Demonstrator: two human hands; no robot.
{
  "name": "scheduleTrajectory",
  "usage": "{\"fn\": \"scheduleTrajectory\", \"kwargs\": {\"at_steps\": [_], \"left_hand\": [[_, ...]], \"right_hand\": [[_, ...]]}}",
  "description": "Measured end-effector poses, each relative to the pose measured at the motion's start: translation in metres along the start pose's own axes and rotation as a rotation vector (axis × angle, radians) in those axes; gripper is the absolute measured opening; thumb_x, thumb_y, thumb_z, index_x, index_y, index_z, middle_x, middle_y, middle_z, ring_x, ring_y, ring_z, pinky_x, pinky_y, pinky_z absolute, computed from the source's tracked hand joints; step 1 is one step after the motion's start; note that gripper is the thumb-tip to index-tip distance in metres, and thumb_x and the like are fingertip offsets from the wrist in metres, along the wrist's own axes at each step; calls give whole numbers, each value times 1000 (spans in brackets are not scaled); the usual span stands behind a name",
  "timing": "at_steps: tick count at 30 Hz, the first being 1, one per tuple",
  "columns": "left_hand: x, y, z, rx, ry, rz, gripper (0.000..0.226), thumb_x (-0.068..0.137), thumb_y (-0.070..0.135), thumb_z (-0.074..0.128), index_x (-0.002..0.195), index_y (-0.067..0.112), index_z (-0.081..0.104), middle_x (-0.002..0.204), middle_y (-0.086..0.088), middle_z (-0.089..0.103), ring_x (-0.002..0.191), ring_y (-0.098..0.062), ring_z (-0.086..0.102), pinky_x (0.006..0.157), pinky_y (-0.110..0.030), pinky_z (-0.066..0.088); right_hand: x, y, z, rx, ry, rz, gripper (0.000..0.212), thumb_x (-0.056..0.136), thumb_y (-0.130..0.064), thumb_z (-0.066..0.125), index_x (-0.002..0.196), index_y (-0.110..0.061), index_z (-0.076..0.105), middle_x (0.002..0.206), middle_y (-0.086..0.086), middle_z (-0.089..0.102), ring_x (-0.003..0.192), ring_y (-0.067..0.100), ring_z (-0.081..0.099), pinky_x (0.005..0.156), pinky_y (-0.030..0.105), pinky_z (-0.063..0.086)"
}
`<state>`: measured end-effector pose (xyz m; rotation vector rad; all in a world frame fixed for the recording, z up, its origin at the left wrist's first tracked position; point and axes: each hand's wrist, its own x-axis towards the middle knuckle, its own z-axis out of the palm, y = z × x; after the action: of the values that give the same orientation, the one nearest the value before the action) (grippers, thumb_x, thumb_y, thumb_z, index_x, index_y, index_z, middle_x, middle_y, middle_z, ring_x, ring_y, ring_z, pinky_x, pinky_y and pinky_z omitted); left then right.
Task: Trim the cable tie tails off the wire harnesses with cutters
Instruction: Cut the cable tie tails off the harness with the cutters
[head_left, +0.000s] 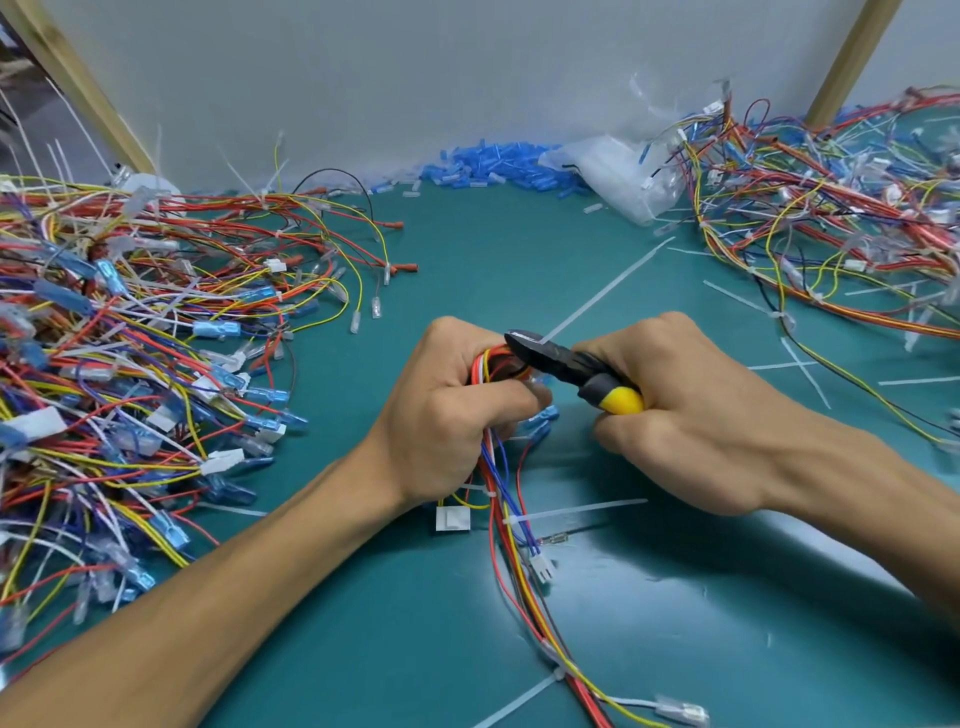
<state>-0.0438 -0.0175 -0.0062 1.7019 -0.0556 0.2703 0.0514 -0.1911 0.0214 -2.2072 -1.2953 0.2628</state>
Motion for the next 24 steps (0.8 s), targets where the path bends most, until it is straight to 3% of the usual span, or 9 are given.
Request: {"fn": "scheduleTrajectory", "kwargs": {"at_steps": [6,9,15,18,24], "left_hand": [[0,4,1,19,40,31,35,72,18,63,50,22,36,48,-1,27,48,-25,20,46,-43,22],[0,5,1,122,77,51,38,73,14,63,53,16,31,50,-4,23,51,-21,19,50,-38,18],[1,6,4,242,108,66,38,78,3,59,54,2,29,53,-16,22,54,-21,19,50,-40,15],[1,7,3,231,82,59,38,79,4,59,55,0,30,53,-16,22,54,-21,18,50,-40,15],[-1,4,2,203,49,50,37,78,5,59,55,8,30,54,-11,21,54,-22,17,50,-41,15]], "right_hand": [[4,1,-2,-27,10,-59,17,63,-18,48,69,-28,36,59,6,35,59,27,33,50,48,31],[5,4,-3,-34,-18,-88,19,64,-17,49,74,-25,35,63,5,40,63,30,38,53,55,37],[5,7,4,17,38,-55,17,62,-13,46,72,-17,33,64,10,30,59,18,21,49,41,21],[4,7,8,10,60,-27,19,57,-13,42,74,-15,32,60,0,20,59,14,16,48,38,16],[2,6,13,35,79,-15,18,57,-12,39,74,-14,33,60,1,19,59,14,15,50,43,16]]}}
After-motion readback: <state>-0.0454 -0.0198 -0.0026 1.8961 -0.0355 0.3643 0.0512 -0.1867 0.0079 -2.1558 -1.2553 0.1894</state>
